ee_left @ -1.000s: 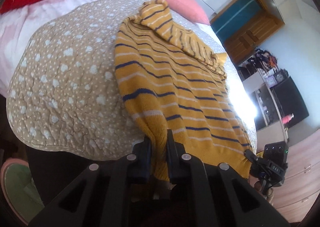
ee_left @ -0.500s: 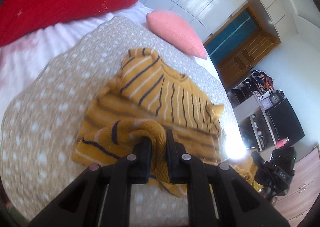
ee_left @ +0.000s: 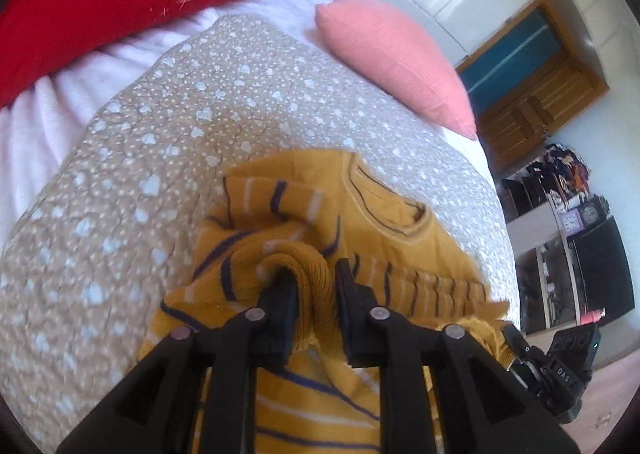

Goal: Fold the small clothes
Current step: 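Fold the hem up toward the collar with both tools and release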

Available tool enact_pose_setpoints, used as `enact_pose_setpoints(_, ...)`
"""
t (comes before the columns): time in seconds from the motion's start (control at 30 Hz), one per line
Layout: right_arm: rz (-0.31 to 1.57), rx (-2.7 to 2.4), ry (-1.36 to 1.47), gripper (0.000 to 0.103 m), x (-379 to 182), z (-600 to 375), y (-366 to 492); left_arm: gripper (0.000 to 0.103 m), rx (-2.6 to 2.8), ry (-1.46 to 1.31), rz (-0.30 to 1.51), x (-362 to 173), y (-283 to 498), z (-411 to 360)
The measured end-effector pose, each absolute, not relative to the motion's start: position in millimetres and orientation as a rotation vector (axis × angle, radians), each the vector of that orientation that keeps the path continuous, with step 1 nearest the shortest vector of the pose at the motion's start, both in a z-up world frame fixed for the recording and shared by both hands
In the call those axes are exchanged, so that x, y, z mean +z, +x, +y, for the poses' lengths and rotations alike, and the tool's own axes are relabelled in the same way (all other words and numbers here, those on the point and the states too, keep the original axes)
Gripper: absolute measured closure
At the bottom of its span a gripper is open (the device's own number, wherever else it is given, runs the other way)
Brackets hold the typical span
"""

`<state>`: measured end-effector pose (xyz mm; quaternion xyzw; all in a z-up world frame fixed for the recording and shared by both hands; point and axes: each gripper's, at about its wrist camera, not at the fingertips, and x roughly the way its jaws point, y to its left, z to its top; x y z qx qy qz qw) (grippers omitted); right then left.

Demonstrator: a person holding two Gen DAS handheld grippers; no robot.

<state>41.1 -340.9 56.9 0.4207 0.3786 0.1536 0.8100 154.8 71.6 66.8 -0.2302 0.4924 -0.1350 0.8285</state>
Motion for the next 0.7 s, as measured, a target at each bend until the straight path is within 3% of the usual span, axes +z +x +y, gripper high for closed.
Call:
enact_pose_setpoints(0.03,0.813,0.303,0.932,0.065,49.4,-347.2,48.8,0.079,-0.280,-0.510,1.056,62.3,165.7,72.4)
enact_pose_setpoints(0.1,0.798,0.268,1.007,0.043,36.0,-362.5,60.7,0.066,-0.273,-0.555,1.070,53.7,183.4,76.5)
enact_pose_setpoints(0.23,0.776,0.253,1.118,0.043,20.2,-383.4,79.9,0.057,-0.265,-0.608,1.070,49.1,207.9,84.2)
enact_pose_setpoints(0.37,0.739,0.138,1.032,0.037,37.2,-400.4,83.6,0.038,-0.229,-0.600,1.002,67.7,215.7,95.7)
enact_pose_setpoints(0.53,0.713,0.138,0.844,0.034,74.2,-409.1,51.8,0.035,-0.224,-0.503,0.962,97.5,199.8,107.4)
enact_pose_setpoints(0.7,0.801,0.179,0.606,0.035,82.5,-380.8,10.6,0.031,-0.235,-0.361,0.966,111.7,153.8,107.7)
